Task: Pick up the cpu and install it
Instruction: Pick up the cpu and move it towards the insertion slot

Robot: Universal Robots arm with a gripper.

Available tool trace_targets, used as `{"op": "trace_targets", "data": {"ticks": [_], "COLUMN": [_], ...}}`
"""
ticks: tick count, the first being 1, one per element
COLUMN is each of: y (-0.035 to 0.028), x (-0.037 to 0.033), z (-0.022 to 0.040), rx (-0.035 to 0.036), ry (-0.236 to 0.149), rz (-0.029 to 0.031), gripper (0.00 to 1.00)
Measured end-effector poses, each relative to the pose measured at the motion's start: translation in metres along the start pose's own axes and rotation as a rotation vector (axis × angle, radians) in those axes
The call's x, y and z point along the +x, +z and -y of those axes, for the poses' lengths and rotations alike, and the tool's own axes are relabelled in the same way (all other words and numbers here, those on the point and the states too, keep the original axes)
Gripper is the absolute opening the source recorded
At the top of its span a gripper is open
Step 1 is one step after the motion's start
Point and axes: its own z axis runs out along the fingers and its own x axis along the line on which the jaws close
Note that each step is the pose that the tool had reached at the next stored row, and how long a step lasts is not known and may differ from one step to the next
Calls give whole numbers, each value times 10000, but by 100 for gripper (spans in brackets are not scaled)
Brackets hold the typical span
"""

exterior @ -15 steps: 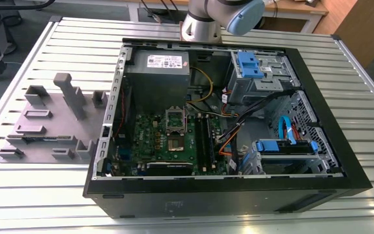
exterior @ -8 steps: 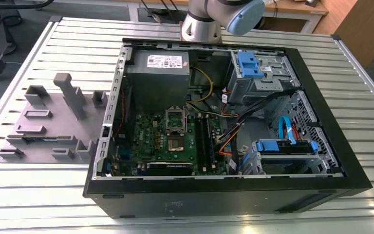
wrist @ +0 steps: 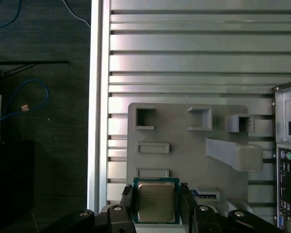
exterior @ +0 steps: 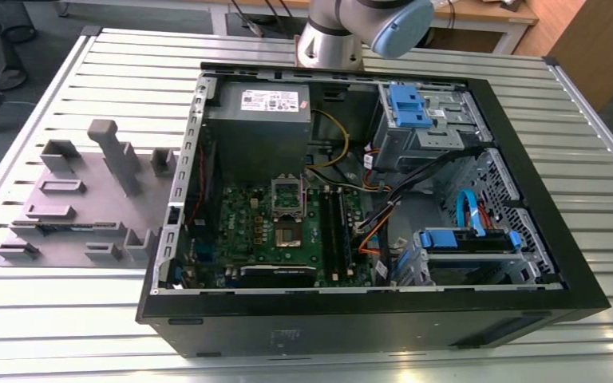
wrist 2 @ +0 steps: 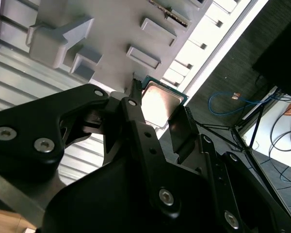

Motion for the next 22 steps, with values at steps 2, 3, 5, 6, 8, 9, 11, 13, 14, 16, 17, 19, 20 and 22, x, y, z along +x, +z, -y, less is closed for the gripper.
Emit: {"op": "trace_targets", "data": {"ticks": [2, 3, 5, 6, 8, 9, 11, 13, 14, 16, 17, 19, 20, 22], "y": [-13, -20, -30, -35, -44, -48, -54, -66, -68, -68, -68, -69, -68, -68], "x": [0, 0, 1, 1, 1, 1, 1, 1, 1, -2, -4, -12, -17, -26], "z": [-1, -1, -2, -2, -2, -3, -3, -4, -4, -4, -4, -4, -4, -4], "rx": [0, 1, 1, 0, 0, 0, 0, 0, 1, 1, 1, 2, 0, 1], "ry": [0, 0, 0, 0, 0, 0, 0, 0, 0, 0, 0, 0, 0, 0], "rz": [1, -1, 0, 0, 0, 0, 1, 0, -1, -1, -1, -2, 0, -1], "gripper": [47, 47, 47, 47, 47, 47, 47, 47, 47, 47, 47, 47, 47, 47]}}
